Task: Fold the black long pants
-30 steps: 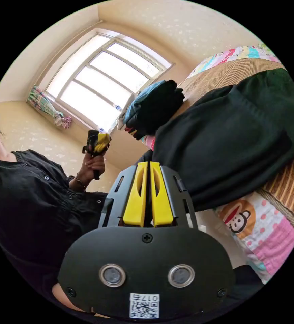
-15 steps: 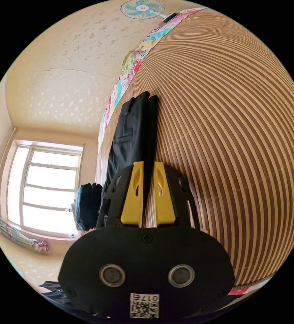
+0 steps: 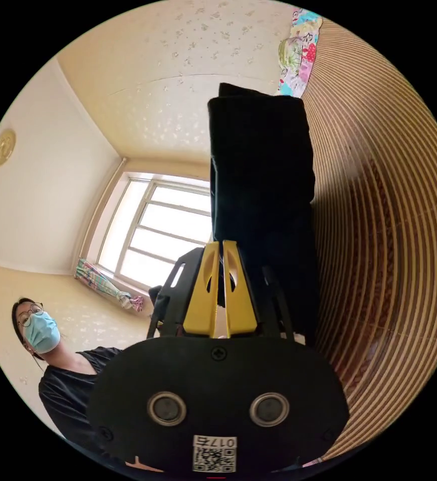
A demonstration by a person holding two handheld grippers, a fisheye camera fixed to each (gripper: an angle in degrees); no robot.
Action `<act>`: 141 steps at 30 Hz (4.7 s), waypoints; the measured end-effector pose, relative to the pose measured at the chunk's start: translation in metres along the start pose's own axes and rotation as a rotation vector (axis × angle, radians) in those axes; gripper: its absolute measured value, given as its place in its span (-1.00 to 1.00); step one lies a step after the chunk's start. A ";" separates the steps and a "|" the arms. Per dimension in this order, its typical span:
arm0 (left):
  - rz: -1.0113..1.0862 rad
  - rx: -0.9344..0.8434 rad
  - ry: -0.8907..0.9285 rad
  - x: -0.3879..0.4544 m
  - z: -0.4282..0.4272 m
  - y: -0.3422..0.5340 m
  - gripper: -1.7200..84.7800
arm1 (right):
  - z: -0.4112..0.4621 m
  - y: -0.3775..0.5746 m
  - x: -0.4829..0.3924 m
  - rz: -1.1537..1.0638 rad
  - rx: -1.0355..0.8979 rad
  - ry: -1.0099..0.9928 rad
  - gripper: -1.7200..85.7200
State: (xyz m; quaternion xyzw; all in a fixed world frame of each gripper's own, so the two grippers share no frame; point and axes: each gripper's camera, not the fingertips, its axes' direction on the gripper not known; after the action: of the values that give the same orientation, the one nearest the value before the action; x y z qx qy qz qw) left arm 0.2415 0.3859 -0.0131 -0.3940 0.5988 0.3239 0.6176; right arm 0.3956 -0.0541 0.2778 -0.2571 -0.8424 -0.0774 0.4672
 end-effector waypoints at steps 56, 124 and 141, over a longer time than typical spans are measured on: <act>0.075 -0.181 -0.120 0.087 0.129 -0.056 -0.95 | -0.003 0.197 0.014 -0.106 0.314 0.120 -0.89; -0.184 -0.131 -0.530 -0.100 -0.129 -0.005 -0.73 | 0.188 0.032 0.053 -0.264 -0.276 0.971 -0.90; -0.370 -0.129 -0.709 -0.107 -0.115 0.108 -0.94 | 0.343 0.137 0.093 -0.161 -0.451 0.680 -0.88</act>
State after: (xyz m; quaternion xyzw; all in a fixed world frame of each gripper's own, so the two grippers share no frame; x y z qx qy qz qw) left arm 0.0835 0.3447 0.0861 -0.3968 0.2461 0.3598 0.8078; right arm 0.1681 0.2236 0.1507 -0.2461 -0.6196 -0.3769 0.6430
